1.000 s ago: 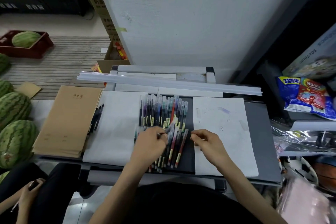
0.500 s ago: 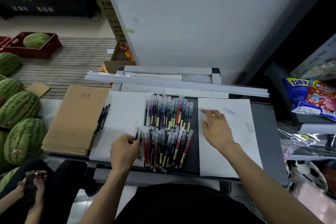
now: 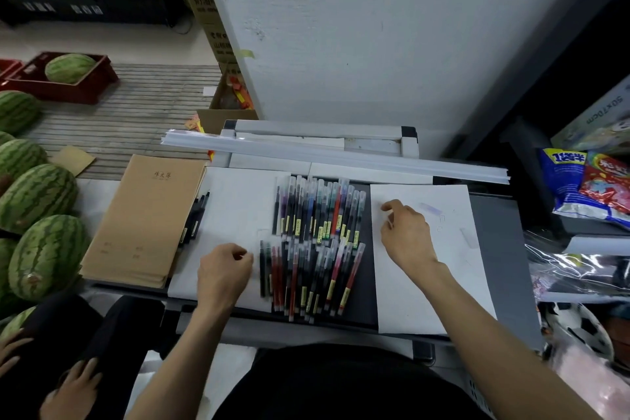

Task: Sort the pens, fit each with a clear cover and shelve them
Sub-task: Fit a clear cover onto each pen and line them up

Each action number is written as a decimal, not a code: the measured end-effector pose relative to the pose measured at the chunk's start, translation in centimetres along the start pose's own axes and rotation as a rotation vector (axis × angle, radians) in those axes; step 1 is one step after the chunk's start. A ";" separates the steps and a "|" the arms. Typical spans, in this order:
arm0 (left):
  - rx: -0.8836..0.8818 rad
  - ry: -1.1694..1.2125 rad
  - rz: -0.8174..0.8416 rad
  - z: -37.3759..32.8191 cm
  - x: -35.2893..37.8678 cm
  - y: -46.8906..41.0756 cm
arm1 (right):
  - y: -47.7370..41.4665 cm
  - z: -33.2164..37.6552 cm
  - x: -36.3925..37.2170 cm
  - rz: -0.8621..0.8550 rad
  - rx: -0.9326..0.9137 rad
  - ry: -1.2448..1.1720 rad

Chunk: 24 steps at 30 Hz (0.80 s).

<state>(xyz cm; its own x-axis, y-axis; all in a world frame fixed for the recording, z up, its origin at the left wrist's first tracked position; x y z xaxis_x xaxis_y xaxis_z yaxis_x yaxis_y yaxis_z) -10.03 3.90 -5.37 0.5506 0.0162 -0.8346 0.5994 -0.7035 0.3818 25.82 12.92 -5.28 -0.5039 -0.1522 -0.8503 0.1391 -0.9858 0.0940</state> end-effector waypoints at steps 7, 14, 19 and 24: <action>-0.021 -0.119 -0.142 0.1 -4.2 -7.2 | 1.9 2.1 -0.3 -0.038 0.062 -0.410; -0.018 -0.237 -0.139 0.0 -3.9 -8.6 | 4.0 4.3 -0.2 0.000 0.089 -0.632; -0.011 -0.219 -0.113 -0.1 -3.5 -7.2 | 4.5 4.8 0.3 0.007 0.130 -0.746; -0.048 -0.138 -0.089 0.3 -3.3 -6.4 | 5.0 4.9 1.5 0.013 0.204 -0.945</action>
<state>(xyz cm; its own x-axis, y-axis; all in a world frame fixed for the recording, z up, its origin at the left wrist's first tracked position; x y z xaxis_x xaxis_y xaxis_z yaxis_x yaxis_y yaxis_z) -15.89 8.14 -5.20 0.4111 -0.0230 -0.9113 0.6714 -0.6686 0.3198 21.54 7.39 -3.55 -0.9936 -0.0691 -0.0893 0.0433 -0.9634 0.2645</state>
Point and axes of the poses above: each hand's wrist, its own y-axis away from the middle knuckle, its own x-axis out of the palm, z = x × y, the point moved 7 cm from there along -y, towards the middle knuckle, and after that the axes turned 13 degrees about -x, right-handed, at the moved point
